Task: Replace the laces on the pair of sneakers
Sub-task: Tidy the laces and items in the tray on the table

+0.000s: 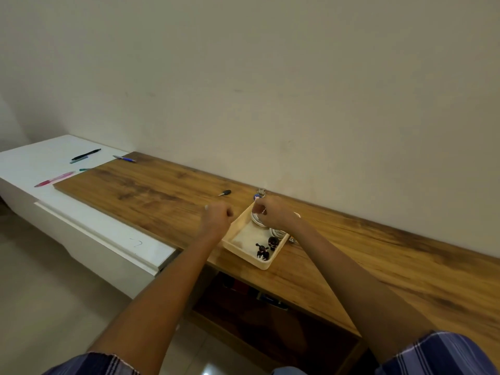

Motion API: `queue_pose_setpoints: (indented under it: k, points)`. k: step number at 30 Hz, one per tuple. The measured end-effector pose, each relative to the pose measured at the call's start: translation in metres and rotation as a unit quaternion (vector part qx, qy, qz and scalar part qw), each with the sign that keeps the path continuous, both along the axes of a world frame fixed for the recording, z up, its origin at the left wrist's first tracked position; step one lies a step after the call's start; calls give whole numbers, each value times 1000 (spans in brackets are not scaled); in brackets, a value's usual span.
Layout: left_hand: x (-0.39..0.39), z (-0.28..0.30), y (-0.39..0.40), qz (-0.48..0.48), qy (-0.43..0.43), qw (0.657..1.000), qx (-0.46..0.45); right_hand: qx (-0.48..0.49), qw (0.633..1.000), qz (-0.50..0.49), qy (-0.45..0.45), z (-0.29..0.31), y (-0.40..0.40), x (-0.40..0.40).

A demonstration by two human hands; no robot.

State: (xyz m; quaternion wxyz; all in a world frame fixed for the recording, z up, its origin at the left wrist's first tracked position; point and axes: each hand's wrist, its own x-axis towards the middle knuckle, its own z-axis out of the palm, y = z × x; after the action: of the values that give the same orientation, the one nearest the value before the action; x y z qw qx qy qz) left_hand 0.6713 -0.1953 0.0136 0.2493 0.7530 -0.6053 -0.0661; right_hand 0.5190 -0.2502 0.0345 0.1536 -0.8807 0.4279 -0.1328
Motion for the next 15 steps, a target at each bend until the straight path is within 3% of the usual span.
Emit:
queue_pose_setpoints:
  k: [8,12,15]
  points:
    - [69,-26,-11,101,63,992,29,10,999,3,-45,-24,-20,77]
    - [75,-37,-33,71,76,993,63,36,998,-15,-47,-44,-36,118]
    - [77,-39,-48,53,35,992,107,53,996,-55,-46,-54,-51,136]
